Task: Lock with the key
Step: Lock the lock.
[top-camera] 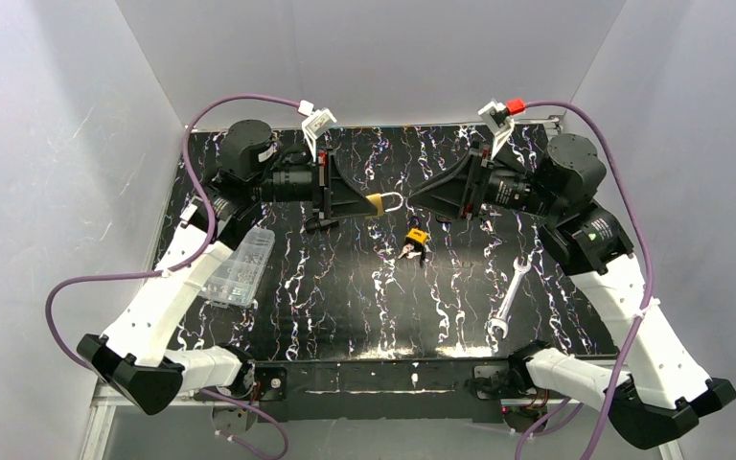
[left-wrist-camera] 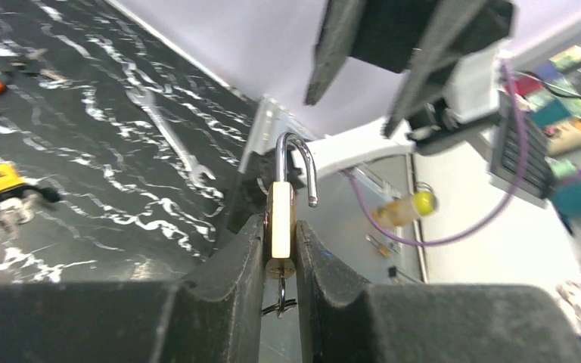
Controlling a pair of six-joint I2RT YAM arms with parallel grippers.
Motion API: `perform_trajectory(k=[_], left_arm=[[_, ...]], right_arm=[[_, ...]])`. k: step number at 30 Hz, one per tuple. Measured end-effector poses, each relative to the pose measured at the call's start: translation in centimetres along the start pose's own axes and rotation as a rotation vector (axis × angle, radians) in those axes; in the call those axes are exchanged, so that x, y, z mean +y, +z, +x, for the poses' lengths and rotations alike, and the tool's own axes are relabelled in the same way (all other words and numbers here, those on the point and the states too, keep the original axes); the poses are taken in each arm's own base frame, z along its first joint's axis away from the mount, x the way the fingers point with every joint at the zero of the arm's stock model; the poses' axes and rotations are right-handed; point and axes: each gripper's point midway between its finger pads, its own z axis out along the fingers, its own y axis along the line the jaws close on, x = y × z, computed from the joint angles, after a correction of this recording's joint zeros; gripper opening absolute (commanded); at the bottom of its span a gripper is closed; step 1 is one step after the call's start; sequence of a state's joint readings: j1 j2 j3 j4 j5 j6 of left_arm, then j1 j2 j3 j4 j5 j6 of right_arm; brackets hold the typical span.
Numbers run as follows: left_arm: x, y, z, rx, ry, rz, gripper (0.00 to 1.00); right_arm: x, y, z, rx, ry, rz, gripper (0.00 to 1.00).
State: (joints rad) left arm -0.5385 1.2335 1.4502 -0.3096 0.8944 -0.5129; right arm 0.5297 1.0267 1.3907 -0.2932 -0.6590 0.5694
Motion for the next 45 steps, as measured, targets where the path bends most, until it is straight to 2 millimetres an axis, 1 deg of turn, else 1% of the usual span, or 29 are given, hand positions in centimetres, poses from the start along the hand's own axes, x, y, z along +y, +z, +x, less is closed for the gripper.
perform_trajectory(k=[3, 6, 10, 15, 23, 28, 34, 40, 45], left_arm=[[-1.8, -0.3, 0.1, 0.019, -0.013, 0.087, 0.0], [-3.3, -0.7, 0.0, 0.022, -0.006, 0.148, 0.0], [-4.3, -1.1, 0.1, 0.025, 0.001, 0.182, 0.0], [-4.4, -1.1, 0.3, 0.034, -0.002, 0.192, 0.0], [-4.4, -1.0, 0.3, 0.033, -0.009, 0.205, 0.0], [-4.6, -1.0, 0.1, 0.027, -0.017, 0.212, 0.0], [-4.6, -0.8, -0.2, 0.023, -0.028, 0.216, 0.0], [-4.1, -0.5, -0.1, 0.032, -0.05, 0.21, 0.0], [-4.0, -0.5, -0.1, 0.034, -0.061, 0.209, 0.0]], right_arm=[[0.5, 0.2, 0.6, 0.039, 0.005, -0.051, 0.44], [0.2, 0.7, 1.1, 0.071, 0.025, -0.065, 0.45], [0.1, 1.0, 1.5, 0.099, 0.049, -0.081, 0.46], [1.0, 0.9, 1.5, 0.108, 0.08, -0.122, 0.46], [2.2, 0.8, 1.0, 0.106, 0.093, -0.176, 0.4], [2.1, 0.9, 1.0, 0.109, 0.097, -0.18, 0.34], [1.9, 1.1, 1.1, 0.114, 0.101, -0.177, 0.33], [2.3, 1.1, 0.9, 0.112, 0.089, -0.185, 0.28], [2.5, 1.3, 1.0, 0.123, 0.091, -0.185, 0.28]])
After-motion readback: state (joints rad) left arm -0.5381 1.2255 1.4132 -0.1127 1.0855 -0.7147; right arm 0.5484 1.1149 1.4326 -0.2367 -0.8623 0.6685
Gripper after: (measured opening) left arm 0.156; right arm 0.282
